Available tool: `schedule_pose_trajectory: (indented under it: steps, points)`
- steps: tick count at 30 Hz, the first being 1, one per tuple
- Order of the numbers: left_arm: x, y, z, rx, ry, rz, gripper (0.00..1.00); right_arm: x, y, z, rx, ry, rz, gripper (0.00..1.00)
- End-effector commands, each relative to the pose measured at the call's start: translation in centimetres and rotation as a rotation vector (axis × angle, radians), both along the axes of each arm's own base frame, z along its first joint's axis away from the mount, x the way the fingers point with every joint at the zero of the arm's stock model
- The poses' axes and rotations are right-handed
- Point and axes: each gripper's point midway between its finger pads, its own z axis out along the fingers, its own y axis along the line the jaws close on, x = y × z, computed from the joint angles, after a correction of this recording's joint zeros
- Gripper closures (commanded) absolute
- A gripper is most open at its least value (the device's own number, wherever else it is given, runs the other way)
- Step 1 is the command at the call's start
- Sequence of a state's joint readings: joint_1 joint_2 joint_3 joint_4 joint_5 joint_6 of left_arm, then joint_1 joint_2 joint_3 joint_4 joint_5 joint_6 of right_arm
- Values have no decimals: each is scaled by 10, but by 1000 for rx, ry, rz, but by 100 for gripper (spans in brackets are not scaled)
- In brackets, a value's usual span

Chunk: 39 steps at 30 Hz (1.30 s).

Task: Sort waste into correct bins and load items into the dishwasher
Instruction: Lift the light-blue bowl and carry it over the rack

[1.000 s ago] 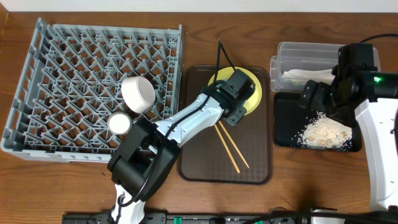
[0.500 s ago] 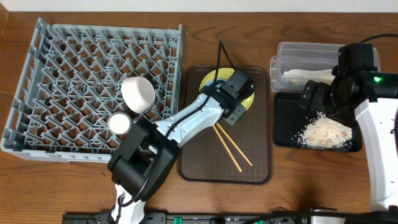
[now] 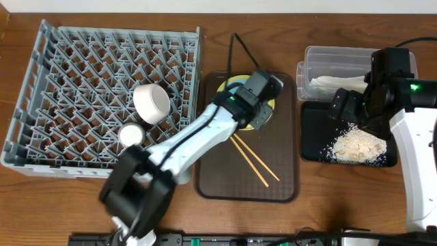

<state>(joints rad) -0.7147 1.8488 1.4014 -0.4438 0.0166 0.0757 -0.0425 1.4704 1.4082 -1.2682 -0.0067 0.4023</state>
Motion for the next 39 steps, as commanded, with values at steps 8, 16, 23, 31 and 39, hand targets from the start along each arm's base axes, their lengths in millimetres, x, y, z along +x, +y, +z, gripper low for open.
schedule_pose_trajectory:
  steps: [8,16,23,31,39]
  points:
    - [46,77,122,-231,-193,164,92,-2,-4,6,-3,-18,-24,1]
    - [68,135,163,-589,-95,180,92,-2,-4,6,-3,-17,-23,1]
    - [88,187,188,-865,-35,202,93,-2,-4,6,-3,-17,-23,1]
    - [121,228,190,-1089,33,265,93,-2,-3,6,1,-17,-22,1]
    - [139,233,146,-1148,179,348,93,-2,-3,6,1,-18,-23,1]
